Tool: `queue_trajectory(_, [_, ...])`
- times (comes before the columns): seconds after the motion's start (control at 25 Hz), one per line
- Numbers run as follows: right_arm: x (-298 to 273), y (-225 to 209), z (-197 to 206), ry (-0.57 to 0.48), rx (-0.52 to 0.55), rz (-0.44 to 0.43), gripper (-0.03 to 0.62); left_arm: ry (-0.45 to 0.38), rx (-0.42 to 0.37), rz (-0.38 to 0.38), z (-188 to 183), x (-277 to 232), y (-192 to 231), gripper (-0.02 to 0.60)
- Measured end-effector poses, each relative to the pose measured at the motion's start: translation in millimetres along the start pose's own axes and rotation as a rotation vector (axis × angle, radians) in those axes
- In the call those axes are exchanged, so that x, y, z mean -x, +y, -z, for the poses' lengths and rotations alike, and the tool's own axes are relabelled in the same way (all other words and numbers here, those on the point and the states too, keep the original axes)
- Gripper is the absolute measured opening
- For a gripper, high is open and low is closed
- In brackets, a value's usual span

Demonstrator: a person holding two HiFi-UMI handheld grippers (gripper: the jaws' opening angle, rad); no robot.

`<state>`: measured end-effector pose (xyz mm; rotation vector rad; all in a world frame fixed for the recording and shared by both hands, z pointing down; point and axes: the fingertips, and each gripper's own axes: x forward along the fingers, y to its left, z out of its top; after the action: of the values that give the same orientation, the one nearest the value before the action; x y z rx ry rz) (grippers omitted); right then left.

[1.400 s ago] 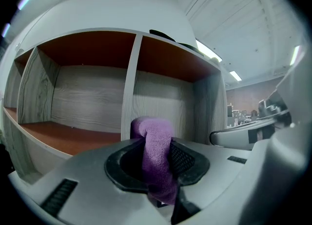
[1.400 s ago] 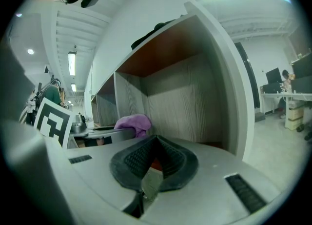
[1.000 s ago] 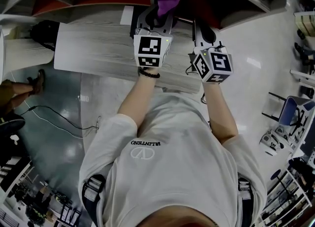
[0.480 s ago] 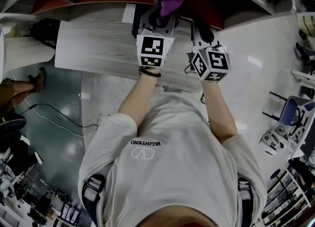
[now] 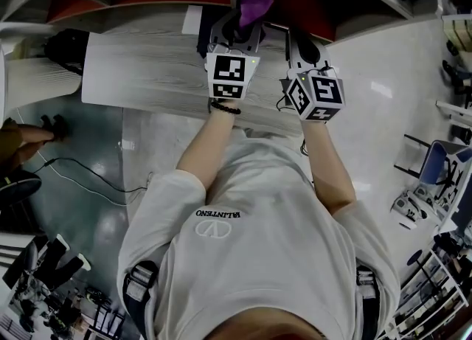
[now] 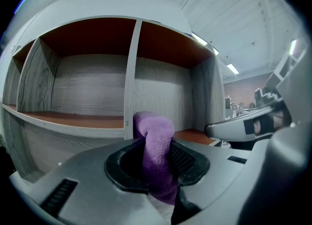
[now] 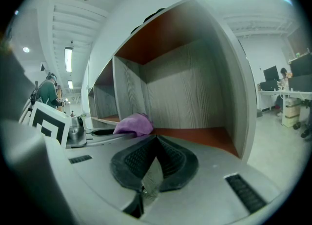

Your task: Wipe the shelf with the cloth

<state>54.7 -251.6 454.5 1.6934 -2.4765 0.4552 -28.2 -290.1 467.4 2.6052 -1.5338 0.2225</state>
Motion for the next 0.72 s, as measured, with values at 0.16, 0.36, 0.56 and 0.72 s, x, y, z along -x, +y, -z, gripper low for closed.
queue_trajectory(0.16, [3.8,-0.9,-0.2,-0.001,0.001,0.004,-0.002,0.024,0.002,-0.002,13.2,-0.1,-1.1,0.101])
queue_trajectory(0.36, [9.3,-4.3,1.1,-0.002,0.001,0.012,-0.002,0.029,-0.006,-0.002,21.3,-1.2,-3.8,0.101])
queue_trajectory(0.56, [19.6,-5.9,-2.1,-0.010,-0.001,0.017,-0.002,0.022,-0.020,0.003,18.7,1.8,-6.2,0.101])
queue_trajectory(0.72, [31.1,-7.5,-10.5,-0.031,-0.010,0.023,-0.002,-0.007,-0.040,0.025,10.1,11.1,-11.8,0.101])
